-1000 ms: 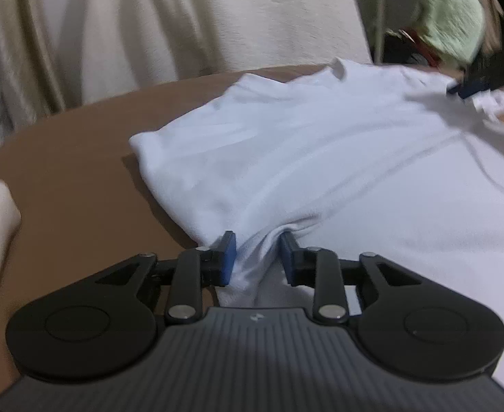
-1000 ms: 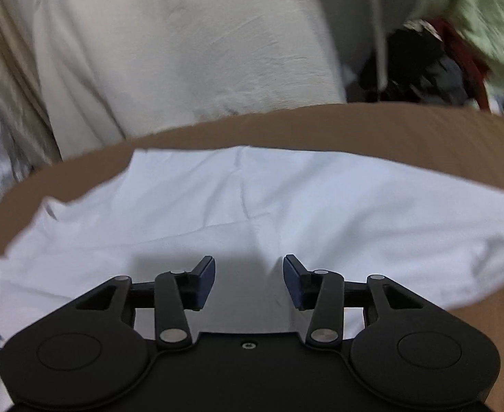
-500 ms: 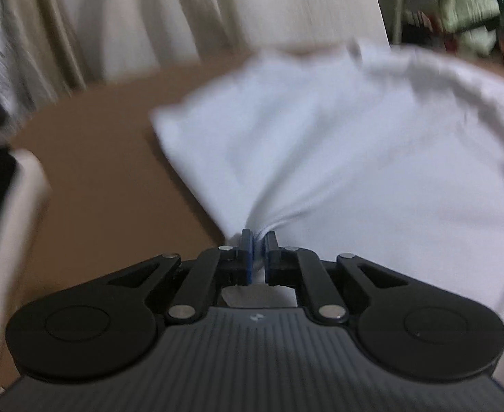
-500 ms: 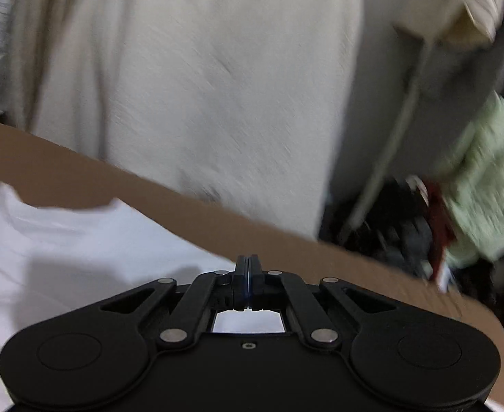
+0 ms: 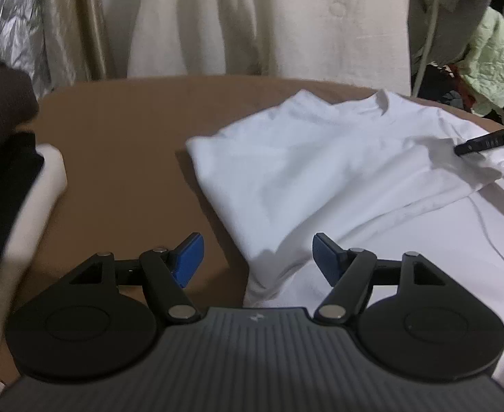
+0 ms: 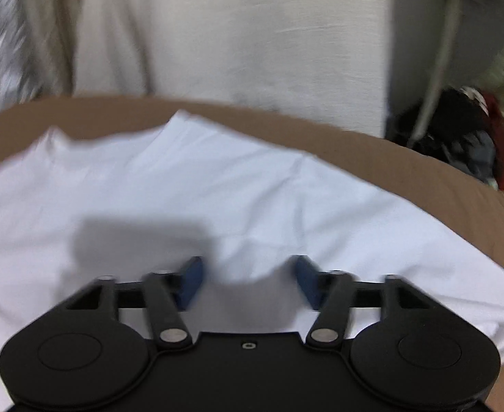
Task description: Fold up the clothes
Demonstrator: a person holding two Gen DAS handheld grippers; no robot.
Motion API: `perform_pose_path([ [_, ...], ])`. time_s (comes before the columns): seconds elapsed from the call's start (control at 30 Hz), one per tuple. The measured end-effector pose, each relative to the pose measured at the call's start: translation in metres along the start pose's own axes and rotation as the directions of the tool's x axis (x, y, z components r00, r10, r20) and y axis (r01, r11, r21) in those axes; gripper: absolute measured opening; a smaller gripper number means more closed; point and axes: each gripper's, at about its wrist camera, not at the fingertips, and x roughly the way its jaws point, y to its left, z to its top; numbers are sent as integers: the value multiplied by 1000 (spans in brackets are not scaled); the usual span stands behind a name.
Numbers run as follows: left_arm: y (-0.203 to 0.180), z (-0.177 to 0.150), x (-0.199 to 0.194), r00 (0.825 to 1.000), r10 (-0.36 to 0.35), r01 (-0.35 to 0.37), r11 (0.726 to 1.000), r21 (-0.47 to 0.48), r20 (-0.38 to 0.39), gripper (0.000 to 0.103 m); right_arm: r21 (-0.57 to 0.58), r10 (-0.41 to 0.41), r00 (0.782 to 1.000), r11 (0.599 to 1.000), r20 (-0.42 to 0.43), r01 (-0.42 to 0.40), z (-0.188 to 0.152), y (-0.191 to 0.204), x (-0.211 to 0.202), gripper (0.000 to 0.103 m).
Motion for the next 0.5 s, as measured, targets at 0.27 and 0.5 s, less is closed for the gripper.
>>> perform_pose_path([
  [0.27,-14,-16,16,966,232,-238,970,43,115,70,-178,-252,943,939,219,293,26,35,-11,0],
  [0.5,-3,-17,23,992,127,-126,992,-21,16,70,-196,-461,883,861,92,469,34,39,17,24],
])
